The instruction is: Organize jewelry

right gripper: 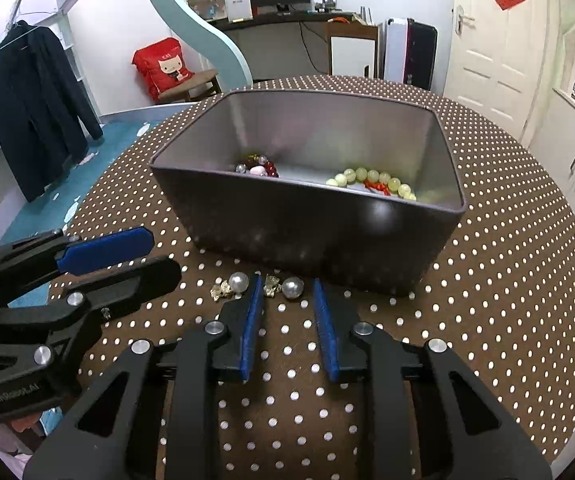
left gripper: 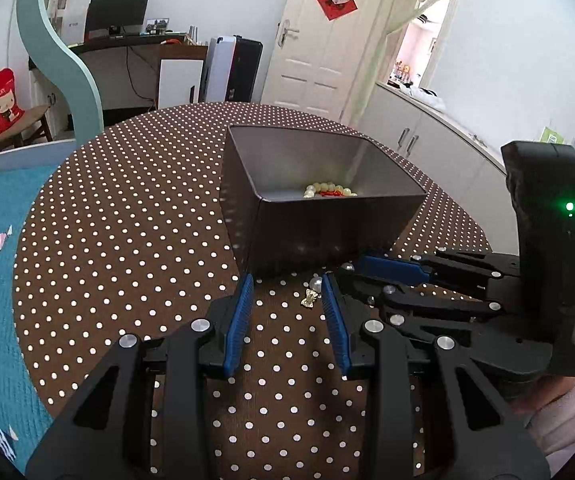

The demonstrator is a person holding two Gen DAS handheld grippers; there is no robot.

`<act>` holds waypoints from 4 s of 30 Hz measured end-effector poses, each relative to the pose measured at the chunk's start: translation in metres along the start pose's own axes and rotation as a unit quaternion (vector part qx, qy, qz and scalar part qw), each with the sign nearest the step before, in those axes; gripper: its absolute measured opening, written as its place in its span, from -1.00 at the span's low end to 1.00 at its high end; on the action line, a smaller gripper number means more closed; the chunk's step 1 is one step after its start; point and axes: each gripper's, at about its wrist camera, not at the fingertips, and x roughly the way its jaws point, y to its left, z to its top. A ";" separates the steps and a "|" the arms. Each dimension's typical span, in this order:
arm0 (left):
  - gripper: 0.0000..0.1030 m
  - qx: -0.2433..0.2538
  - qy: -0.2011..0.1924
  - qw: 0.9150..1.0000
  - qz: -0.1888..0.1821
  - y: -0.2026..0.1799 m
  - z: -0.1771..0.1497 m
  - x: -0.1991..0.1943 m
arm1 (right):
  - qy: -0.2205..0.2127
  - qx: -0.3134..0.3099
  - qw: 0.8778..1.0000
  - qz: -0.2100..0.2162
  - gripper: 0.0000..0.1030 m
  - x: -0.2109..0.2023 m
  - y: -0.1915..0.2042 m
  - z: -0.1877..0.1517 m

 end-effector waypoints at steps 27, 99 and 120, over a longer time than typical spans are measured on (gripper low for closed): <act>-0.44 0.027 0.035 0.999 0.000 -0.028 0.005 0.040 | -0.020 0.047 0.999 -0.012 -0.80 -0.032 -0.037 -0.012; 0.55 0.059 -0.187 0.970 0.142 -0.102 0.059 -0.134 | -0.245 -0.008 0.967 -0.061 0.56 -0.189 -0.007 0.008; 0.55 0.057 -0.184 0.971 0.144 -0.101 0.056 -0.133 | -0.239 -0.009 0.969 -0.060 0.56 -0.190 -0.004 0.010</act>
